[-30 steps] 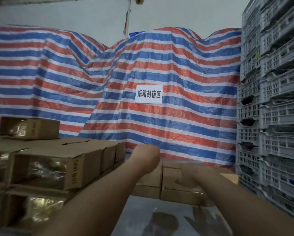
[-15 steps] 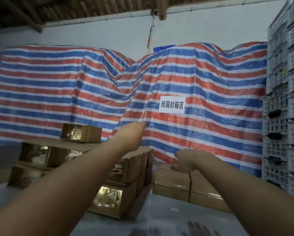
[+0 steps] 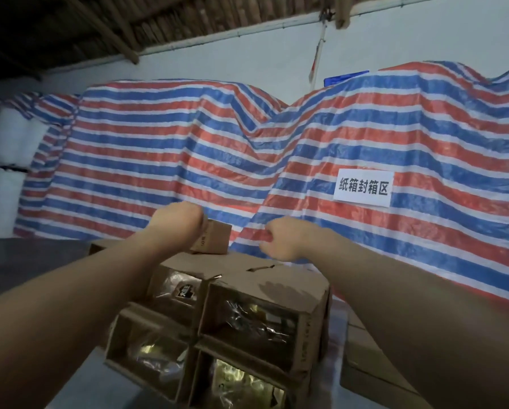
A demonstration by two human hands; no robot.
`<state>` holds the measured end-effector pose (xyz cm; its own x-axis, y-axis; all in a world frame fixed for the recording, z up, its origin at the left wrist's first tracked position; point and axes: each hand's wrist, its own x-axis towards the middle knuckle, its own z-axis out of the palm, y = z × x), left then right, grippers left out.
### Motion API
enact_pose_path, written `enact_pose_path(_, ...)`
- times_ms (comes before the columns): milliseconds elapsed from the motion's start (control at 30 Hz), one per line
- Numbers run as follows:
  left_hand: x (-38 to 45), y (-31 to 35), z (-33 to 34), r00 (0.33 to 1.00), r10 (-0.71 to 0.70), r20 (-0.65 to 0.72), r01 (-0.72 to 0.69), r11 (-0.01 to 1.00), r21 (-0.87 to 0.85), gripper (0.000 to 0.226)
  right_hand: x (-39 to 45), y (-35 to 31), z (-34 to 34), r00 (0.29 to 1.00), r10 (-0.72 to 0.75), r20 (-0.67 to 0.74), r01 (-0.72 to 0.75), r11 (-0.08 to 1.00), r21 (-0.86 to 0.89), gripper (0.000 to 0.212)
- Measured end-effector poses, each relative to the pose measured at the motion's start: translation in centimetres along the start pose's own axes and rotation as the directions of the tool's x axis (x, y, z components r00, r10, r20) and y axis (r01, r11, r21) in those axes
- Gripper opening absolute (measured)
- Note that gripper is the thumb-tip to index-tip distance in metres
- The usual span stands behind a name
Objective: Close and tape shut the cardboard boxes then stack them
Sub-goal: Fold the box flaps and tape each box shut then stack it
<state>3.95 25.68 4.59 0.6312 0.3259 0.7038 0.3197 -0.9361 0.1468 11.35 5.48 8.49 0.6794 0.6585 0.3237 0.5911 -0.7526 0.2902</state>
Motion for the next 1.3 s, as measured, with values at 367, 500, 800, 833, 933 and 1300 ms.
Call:
enact_pose_path(367,11.7,-4.3,8.1,0.998,-0.053,-0.038,0.057,0.993,0.107,0.003,18.5,-3.3,1.7,0.991,-0.101,-0.085,0.104,0.994,0.031,0.062)
enact_pose_path(500,14.3,-5.2,9.4,0.997,-0.072,0.016,0.068,0.984,0.166,0.005,22.4,-4.9,3.1,0.992,-0.111,-0.060,0.115,0.990,0.079,0.062)
enact_pose_path(800,16.5,-7.1,11.5,0.995,-0.095,-0.013,0.096,0.982,0.162,0.030,26.5,-6.5,4.7,0.995,-0.099,-0.013,0.099,0.995,0.012,0.054)
enact_pose_path(833,16.7,-7.2,11.4,0.994,-0.106,0.003,0.104,0.982,0.156,0.025,26.8,-6.8,4.8,0.995,-0.096,-0.028,0.096,0.995,0.017,0.051)
enact_pose_path(933,16.6,-7.6,11.4,0.990,-0.130,0.054,0.124,0.986,0.108,0.007,27.6,-7.8,5.4,0.990,-0.095,-0.100,0.100,0.994,0.043,0.047)
enact_pose_path(1300,15.5,-8.2,11.3,0.992,-0.116,0.054,0.112,0.991,0.080,0.011,26.7,-7.7,7.2,0.978,0.000,-0.207,-0.022,0.994,-0.105,0.027)
